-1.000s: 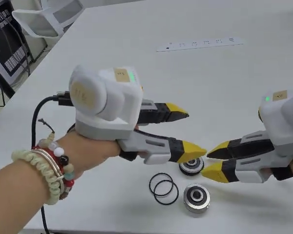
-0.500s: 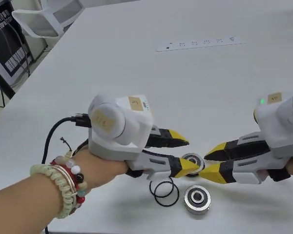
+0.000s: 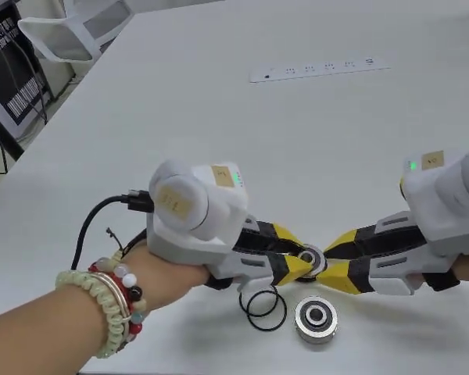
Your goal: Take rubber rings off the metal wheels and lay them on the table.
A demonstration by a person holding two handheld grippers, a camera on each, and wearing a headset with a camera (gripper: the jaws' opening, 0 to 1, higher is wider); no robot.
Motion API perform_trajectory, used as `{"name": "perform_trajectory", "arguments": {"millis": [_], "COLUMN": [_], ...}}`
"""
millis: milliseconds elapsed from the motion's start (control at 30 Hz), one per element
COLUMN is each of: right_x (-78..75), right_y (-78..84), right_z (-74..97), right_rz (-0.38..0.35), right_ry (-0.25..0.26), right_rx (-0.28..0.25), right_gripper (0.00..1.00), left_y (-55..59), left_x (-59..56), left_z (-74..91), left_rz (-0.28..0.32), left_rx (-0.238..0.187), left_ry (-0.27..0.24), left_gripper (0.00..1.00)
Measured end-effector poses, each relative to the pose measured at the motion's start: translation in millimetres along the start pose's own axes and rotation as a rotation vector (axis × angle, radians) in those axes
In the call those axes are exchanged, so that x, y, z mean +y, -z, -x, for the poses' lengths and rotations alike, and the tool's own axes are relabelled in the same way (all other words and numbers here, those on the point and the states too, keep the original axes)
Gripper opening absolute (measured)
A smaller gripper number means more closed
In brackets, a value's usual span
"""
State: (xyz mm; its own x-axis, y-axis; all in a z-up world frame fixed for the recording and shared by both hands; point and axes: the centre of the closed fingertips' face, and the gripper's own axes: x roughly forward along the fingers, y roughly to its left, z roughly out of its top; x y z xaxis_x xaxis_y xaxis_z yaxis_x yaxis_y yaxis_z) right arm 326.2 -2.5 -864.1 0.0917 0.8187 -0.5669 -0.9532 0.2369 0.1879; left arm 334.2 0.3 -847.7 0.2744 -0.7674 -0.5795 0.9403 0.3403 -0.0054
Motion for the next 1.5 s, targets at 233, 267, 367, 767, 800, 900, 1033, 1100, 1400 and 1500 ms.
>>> {"name": "perform_trajectory", "arguments": {"millis": [233, 267, 367, 767, 800, 900, 1033, 1100, 1400, 1500], "right_x": [-0.6, -2.4, -2.4, -10.1, -10.5, -8.9, -7.1, -7.6, -3.6, -1.5], "right_y": [3.0, 4.1, 3.9, 1.9, 2.1, 2.3, 0.3, -2.5, -7.9, -9.0], "right_z": [1.8, 2.5, 2.6, 9.3, 9.9, 10.2, 9.9, 10.6, 12.0, 11.4], "right_rz": [0.036, 0.043, 0.046, -0.158, -0.165, -0.222, -0.375, -0.459, -0.690, -0.676], "right_ry": [0.004, 0.013, 0.014, 0.062, 0.056, 0.039, 0.005, -0.012, -0.079, -0.078], "right_rx": [0.014, 0.017, 0.012, -0.030, -0.031, -0.038, -0.069, -0.097, -0.166, -0.170], "right_gripper": [0.09, 0.06, 0.04, 0.00, 0.00, 0.00, 0.00, 0.00, 0.00, 0.00], "left_y": [0.4, 0.5, 0.4, 0.5, 0.3, 0.0, 0.1, 0.2, 0.2, 0.3], "left_x": [0.4, 0.5, 0.5, 0.0, -0.5, -1.7, -1.6, -1.8, -1.6, -1.6], "left_z": [0.7, 0.6, 0.4, -0.9, -1.2, -1.9, -2.2, -2.4, -2.8, -2.7], "left_rz": [0.032, 0.034, 0.033, 0.028, 0.028, 0.022, 0.015, 0.020, 0.024, 0.024], "left_rx": [-0.006, -0.006, -0.007, -0.009, -0.010, -0.009, -0.001, -0.001, -0.002, -0.008], "left_ry": [-0.003, -0.002, -0.002, 0.003, 0.005, 0.010, 0.018, 0.020, 0.023, 0.029], "left_gripper": [0.14, 0.14, 0.14, 0.14, 0.14, 0.14, 0.14, 0.14, 0.14, 0.13]}}
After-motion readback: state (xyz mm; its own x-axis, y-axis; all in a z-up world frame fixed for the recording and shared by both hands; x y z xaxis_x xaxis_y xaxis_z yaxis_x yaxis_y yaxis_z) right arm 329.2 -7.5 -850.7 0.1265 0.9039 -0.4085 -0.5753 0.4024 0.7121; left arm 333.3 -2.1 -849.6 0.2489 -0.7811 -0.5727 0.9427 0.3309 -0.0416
